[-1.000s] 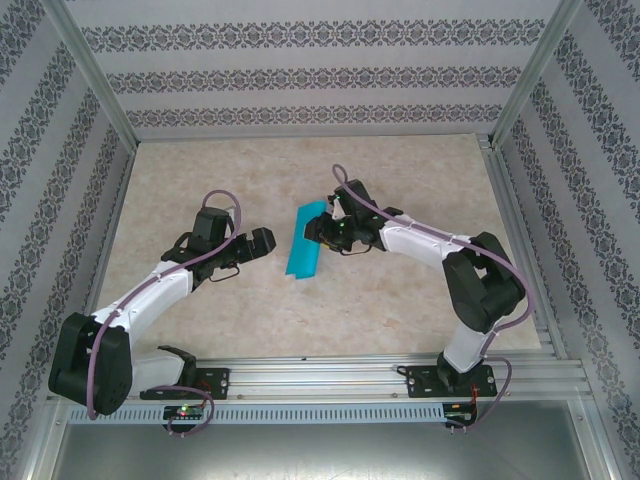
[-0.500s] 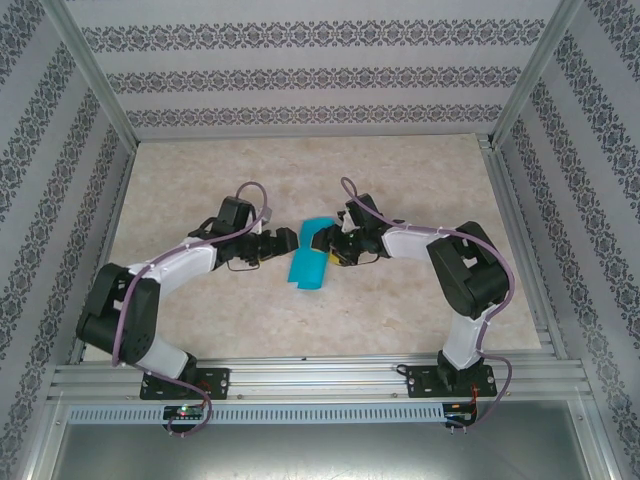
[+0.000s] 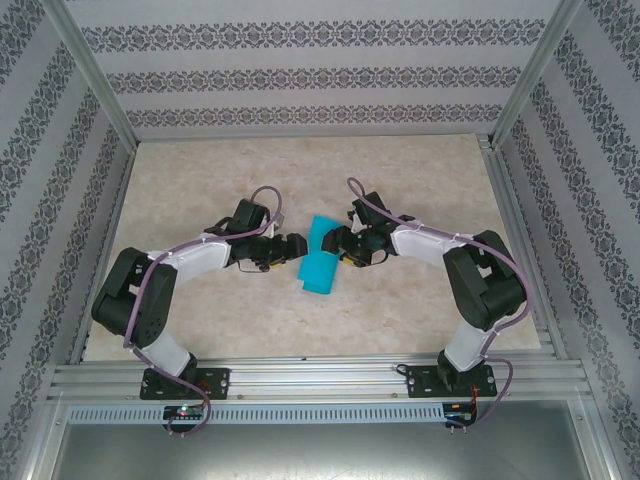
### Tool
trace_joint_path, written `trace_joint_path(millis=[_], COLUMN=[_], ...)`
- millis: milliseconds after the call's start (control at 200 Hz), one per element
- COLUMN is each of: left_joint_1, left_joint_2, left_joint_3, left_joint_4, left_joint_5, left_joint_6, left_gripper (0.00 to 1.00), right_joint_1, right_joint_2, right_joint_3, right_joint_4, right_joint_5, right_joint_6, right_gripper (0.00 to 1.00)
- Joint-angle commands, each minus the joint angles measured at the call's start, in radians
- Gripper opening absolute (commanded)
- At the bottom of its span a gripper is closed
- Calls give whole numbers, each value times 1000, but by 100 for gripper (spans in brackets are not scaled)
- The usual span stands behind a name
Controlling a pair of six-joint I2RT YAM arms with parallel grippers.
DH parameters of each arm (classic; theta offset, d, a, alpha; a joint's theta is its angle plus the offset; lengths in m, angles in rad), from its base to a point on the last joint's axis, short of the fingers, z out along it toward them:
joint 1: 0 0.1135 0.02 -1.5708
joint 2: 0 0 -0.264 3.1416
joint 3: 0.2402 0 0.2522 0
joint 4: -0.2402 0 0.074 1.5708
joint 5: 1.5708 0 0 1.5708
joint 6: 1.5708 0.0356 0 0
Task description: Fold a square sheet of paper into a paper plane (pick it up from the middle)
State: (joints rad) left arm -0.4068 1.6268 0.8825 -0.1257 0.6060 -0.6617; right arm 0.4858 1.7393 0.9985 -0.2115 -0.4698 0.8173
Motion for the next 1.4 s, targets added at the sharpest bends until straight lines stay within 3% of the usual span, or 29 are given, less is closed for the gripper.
trace_joint_path(millis=[0, 225, 405, 540, 934, 1399], left_joint_1=[-20, -29, -34, -33, -34, -33], left_joint_2=[10, 12, -64, -96, -82, -77], left_joint_3=[35, 44, 19, 21, 16, 21], left_joint_4=[8, 4, -2, -30, -27, -40], left_joint_5=[5, -14, -118, -160, -146, -150], left_joint_6=[-7, -7, -16, -2, 0, 10], left_gripper=[85, 84, 84, 85, 86, 87], right_joint_1=[-13, -1, 33, 48, 56, 80], right_joint_2=[-29, -6, 21, 46, 66, 30], right_joint_3=[-23, -7, 47, 70, 75, 93], right_joint_4=[-66, -135, -228, -227, -199, -141], right_joint_5=[67, 158, 243, 234, 293, 257], right_joint_6=[-25, -18, -31, -32, 94, 91], right_gripper=[64, 64, 66, 66, 69, 64])
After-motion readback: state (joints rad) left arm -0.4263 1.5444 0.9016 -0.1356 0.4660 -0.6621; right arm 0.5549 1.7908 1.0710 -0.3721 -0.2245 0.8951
